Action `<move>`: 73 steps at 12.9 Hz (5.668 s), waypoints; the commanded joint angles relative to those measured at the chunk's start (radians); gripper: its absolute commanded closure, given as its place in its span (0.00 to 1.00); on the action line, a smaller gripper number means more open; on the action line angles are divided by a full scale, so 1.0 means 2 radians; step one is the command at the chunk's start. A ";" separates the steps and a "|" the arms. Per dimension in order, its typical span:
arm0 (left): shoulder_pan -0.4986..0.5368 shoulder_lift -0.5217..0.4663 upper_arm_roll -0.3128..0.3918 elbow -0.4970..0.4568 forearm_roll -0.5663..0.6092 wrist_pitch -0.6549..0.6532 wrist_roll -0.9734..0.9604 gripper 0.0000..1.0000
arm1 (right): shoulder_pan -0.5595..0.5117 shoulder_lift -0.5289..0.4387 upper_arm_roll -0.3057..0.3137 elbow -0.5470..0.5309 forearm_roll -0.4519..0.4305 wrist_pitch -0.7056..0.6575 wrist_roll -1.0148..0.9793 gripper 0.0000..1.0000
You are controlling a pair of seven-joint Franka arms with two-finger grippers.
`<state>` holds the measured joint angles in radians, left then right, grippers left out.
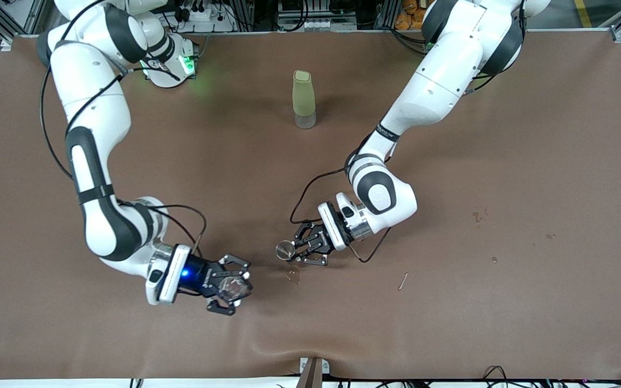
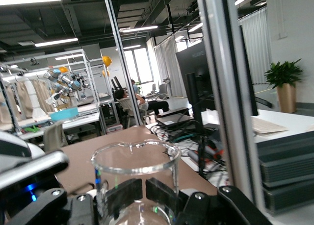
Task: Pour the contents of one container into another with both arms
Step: 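Lift the jigger with the left gripper while the right gripper carries the beaker, then bring the beaker with the right gripper beside the jigger in the left gripper, then tilt the beaker with the right gripper to pour into the jigger, then turn the beaker upright with the right gripper and move it away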
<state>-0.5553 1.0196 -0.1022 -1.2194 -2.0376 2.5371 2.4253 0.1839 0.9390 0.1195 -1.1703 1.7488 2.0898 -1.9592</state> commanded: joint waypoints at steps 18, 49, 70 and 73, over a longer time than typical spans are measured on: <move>-0.019 0.019 0.019 0.020 -0.099 0.011 0.045 1.00 | 0.024 -0.183 0.016 -0.228 0.008 -0.056 0.330 1.00; -0.025 0.010 0.012 0.010 -0.159 -0.005 0.085 1.00 | 0.022 -0.187 0.015 -0.235 0.005 -0.095 0.637 1.00; -0.026 0.011 0.012 0.008 -0.159 -0.005 0.087 1.00 | 0.024 -0.181 0.015 -0.205 0.011 -0.094 0.826 1.00; -0.025 0.011 0.012 0.007 -0.159 -0.005 0.087 1.00 | 0.024 -0.179 0.015 -0.200 0.024 -0.089 0.825 1.00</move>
<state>-0.6035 1.0540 -0.0816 -1.1934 -2.3185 2.5347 2.5620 0.2257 0.5824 0.1523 -1.5866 1.7671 1.8979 -0.3251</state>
